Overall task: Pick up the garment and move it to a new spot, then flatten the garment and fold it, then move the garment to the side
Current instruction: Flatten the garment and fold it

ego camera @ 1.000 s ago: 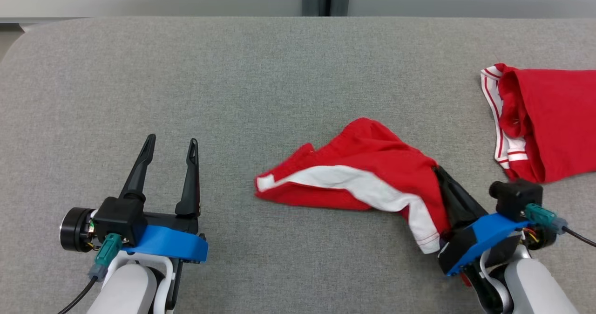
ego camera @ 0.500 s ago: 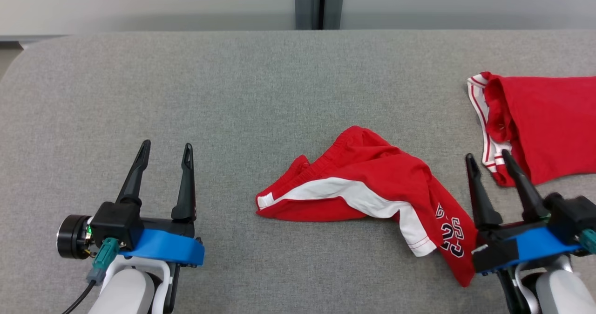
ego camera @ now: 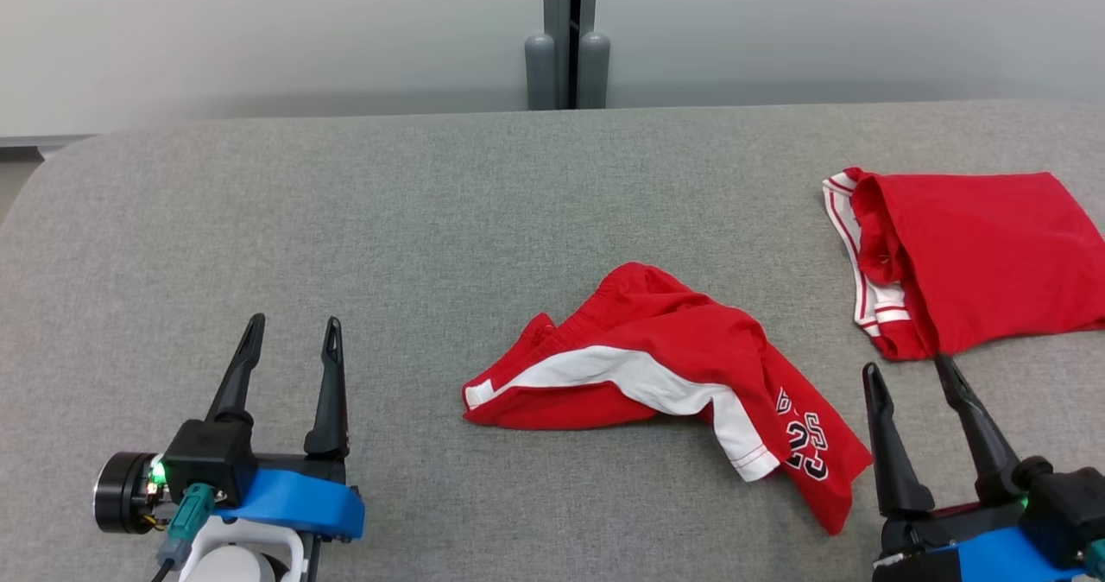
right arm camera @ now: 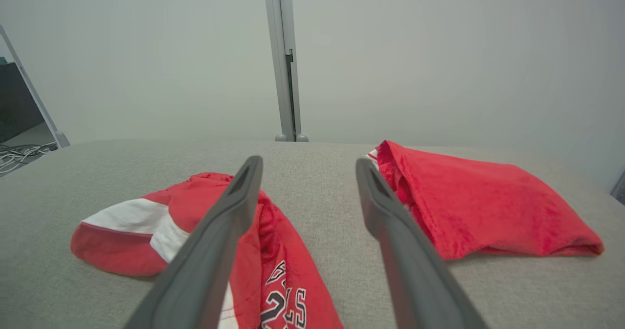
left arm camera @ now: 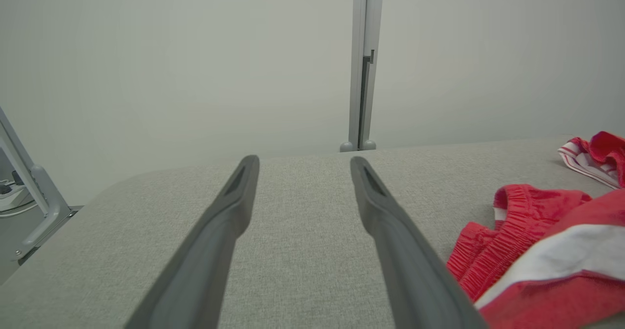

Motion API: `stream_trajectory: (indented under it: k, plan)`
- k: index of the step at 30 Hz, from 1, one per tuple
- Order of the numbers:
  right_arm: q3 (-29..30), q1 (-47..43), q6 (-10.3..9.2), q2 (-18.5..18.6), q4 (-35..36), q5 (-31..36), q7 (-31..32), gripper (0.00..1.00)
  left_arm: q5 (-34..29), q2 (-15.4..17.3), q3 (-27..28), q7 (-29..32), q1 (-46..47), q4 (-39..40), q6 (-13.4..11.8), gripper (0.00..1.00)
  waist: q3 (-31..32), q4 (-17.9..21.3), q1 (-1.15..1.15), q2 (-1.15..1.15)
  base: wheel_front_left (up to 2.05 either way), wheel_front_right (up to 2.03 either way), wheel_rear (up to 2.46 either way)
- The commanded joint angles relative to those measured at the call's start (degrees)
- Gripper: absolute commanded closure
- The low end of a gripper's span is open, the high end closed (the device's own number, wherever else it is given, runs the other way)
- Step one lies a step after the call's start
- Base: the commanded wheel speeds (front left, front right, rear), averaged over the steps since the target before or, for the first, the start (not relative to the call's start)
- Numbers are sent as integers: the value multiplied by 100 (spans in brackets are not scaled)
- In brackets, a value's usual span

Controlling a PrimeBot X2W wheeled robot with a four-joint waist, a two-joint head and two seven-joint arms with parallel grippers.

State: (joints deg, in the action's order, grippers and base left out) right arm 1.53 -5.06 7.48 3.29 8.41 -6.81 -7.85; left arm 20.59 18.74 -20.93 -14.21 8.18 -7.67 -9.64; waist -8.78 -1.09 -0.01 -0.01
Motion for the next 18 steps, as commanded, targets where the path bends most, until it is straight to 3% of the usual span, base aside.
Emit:
stream_trajectory:
  k: [1, 18]
  plan:
    - [-2, -102, 3, -26, 50, -47, 14, 0, 20, 34, 11, 13, -54, 35, -37, 0, 35, 29, 1, 1, 0, 0, 0]
    - [-63, -195, 2, -41, 149, -218, 141, 0, -2, 139, -106, 126, -87, 175, -73, 0, 121, 39, 1, 1, 0, 0, 0]
